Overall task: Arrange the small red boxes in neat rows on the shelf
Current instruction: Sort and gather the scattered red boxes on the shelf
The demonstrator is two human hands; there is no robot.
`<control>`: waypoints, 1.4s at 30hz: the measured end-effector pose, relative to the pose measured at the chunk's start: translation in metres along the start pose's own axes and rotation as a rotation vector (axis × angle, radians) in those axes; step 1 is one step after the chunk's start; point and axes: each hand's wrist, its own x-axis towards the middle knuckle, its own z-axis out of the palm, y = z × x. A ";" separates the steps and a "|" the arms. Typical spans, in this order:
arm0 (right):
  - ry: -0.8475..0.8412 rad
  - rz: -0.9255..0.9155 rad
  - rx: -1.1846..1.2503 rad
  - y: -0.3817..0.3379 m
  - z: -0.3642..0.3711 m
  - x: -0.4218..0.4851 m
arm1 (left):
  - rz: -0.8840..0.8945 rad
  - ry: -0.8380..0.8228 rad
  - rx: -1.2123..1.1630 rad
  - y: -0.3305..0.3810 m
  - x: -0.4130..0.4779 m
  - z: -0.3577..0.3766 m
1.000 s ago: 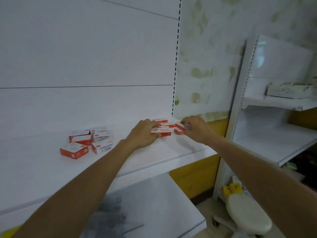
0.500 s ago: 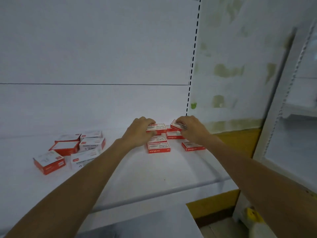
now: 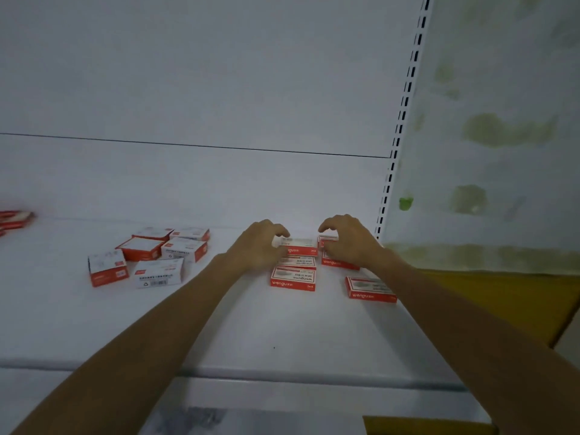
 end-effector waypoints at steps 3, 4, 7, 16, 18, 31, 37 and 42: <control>0.030 -0.084 0.026 -0.019 0.002 0.009 | -0.026 0.065 0.054 -0.009 -0.010 -0.013; 0.032 -0.114 0.035 -0.029 0.003 0.014 | -0.042 0.085 0.063 -0.015 -0.015 -0.020; 0.054 -0.199 0.081 -0.066 0.009 0.029 | -0.098 0.131 0.076 -0.037 -0.039 -0.045; -0.025 -0.477 0.276 -0.279 0.062 0.060 | -0.385 0.303 0.175 -0.138 -0.184 -0.175; -0.065 -0.549 0.309 -0.338 0.080 0.056 | -0.447 0.358 0.220 -0.162 -0.225 -0.209; -0.144 -0.644 0.401 -0.570 0.165 0.049 | -0.602 0.383 0.325 -0.298 -0.370 -0.315; -0.162 -0.632 0.373 -0.604 0.194 0.080 | -0.603 0.349 0.286 -0.355 -0.364 -0.323; -0.120 -0.627 0.306 -0.625 0.210 0.135 | -0.569 0.330 0.280 -0.408 -0.331 -0.333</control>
